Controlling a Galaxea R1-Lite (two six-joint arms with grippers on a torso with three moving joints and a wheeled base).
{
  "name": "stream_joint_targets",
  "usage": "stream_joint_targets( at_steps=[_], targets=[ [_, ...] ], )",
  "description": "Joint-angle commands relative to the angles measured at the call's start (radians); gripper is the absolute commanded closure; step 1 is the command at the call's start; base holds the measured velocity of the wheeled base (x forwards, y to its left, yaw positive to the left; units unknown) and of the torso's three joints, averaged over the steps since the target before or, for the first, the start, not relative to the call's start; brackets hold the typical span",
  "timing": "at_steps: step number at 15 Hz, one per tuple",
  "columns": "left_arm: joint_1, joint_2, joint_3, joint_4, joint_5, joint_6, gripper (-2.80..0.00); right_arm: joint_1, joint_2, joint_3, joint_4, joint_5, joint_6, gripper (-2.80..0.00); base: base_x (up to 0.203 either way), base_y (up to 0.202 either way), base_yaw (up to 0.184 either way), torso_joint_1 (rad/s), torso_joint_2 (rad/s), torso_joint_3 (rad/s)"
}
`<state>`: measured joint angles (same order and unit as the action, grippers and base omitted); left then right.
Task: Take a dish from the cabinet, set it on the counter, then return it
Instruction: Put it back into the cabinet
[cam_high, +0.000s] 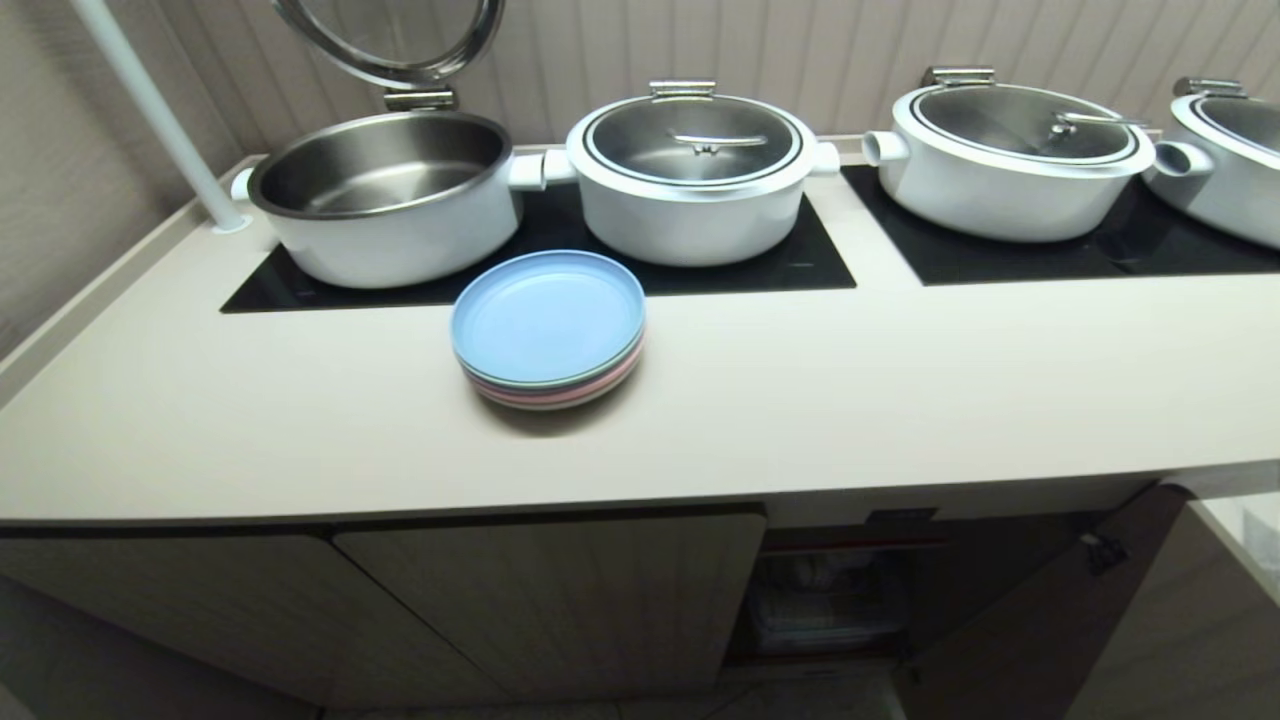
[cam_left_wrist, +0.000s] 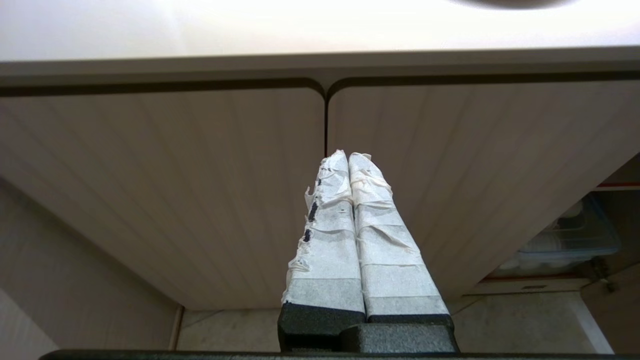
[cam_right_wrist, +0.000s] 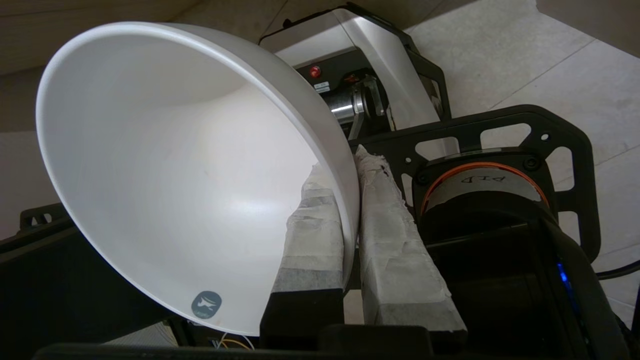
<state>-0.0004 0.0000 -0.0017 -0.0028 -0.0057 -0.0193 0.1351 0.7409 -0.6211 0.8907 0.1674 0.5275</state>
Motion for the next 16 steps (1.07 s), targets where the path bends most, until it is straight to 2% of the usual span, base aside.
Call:
stream_joint_targets(
  at_steps=[1, 9, 16],
  targets=[
    [0.0, 0.0, 0.0, 0.0, 0.001, -0.001, 0.0, -0.002, 0.0, 0.001, 0.004, 0.001, 0.003, 0.0, 0.0, 0.0, 0.0, -0.164, 0.34, 0.181],
    [-0.001, 0.0, 0.0, 0.0, 0.0, -0.001, 0.0, -0.005, 0.0, 0.001, 0.004, 0.001, 0.002, 0.0, 0.0, 0.0, 0.0, -0.163, 0.35, 0.182],
    [-0.001, 0.0, 0.0, 0.0, 0.0, -0.001, 0.0, -0.011, 0.0, 0.001, 0.005, 0.003, -0.003, 0.0, 0.0, 0.0, 0.0, -0.24, 0.53, 0.279]
  ],
)
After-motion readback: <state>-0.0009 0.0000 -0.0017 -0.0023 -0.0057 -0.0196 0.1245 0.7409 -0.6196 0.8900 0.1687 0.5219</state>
